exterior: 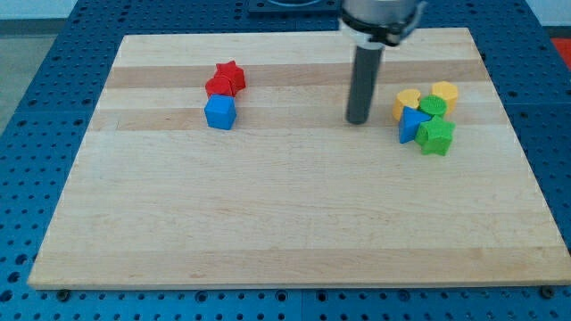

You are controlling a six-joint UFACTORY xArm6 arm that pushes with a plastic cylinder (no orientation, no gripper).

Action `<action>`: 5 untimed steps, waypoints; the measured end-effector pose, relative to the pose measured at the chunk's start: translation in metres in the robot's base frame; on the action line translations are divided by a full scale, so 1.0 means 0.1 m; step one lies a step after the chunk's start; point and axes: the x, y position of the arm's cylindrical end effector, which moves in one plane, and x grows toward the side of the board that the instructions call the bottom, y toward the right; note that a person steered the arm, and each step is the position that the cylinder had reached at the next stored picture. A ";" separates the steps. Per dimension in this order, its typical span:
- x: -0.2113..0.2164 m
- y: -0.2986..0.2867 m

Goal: Separate the red circle and blue cube

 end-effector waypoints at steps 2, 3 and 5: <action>-0.12 -0.95; -0.12 -1.34; -0.12 -2.00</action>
